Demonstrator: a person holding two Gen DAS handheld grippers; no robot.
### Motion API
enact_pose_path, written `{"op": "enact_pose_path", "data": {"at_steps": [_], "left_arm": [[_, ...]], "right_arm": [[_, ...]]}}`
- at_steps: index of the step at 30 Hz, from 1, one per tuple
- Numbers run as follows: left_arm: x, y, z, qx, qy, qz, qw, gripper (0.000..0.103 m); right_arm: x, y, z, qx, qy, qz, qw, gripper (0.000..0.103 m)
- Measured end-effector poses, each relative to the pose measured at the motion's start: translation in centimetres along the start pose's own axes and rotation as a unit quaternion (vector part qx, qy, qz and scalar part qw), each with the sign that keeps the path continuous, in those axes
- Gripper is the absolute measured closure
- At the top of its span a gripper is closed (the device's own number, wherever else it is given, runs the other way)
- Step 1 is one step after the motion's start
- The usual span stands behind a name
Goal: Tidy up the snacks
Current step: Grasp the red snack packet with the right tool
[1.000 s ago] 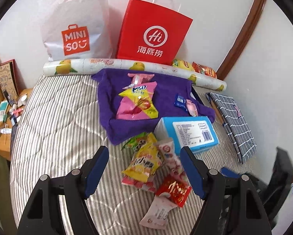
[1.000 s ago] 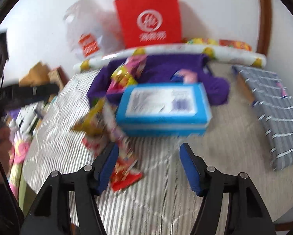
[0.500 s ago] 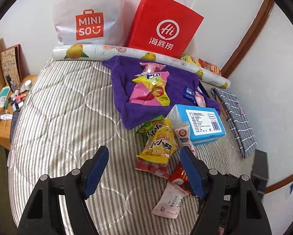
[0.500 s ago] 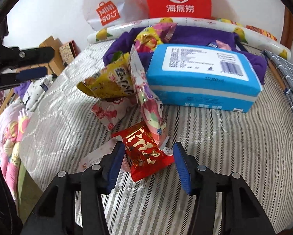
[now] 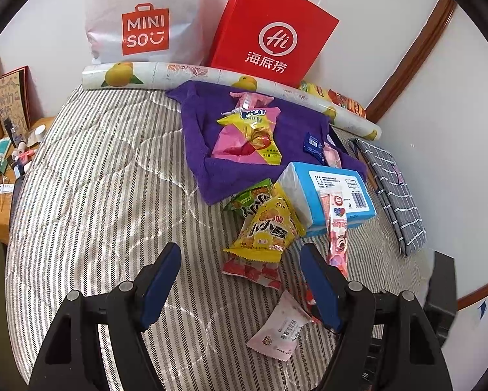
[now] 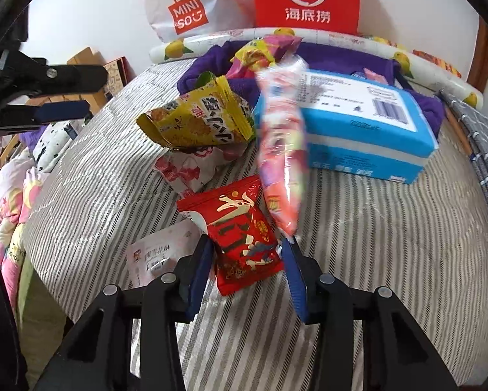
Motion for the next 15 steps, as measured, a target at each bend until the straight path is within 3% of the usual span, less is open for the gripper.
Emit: {"op": "enact_pose_path", "data": {"at_steps": [2, 5, 13, 14, 15], "left_arm": [[0.2, -0.1, 0.0, -0.001, -0.001, -0.002, 1.0000, 0.029], [0.6, -0.2, 0.1, -0.003, -0.002, -0.006, 1.0000, 0.029], [1.2, -0.6, 0.5, 0.000, -0.006, -0.013, 0.9999, 0.029], [1.2, -0.6, 0.5, 0.000, -0.007, -0.014, 0.9999, 0.029], [1.3, -0.6, 0.5, -0.001, -0.007, -0.015, 0.9999, 0.029]], "right_arm": [[-0.7, -0.2, -0.1, 0.005, 0.012, -0.003, 1.000, 0.061], [-1.5, -0.6, -0.2, 0.009, 0.024, -0.008, 1.000, 0.096], [-1.8, -0.9, 1.2, 0.021, 0.016, -0.007, 1.000, 0.095], [-2.0, -0.8, 1.3, 0.024, 0.021, -0.006, 0.999, 0.090], [-2.2, -0.7, 1.2, 0.025, 0.028, -0.004, 0.999, 0.077]]}}
Point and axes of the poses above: each gripper's, at about its wrist camera, not at the fingertips, and x roughly the way its jaws point, z to its right, y to its top, the point moved 10 cm from there along x, roughly the way its jaws point, and after that the axes turned 15 degrees about x, right-handed, at the moved point
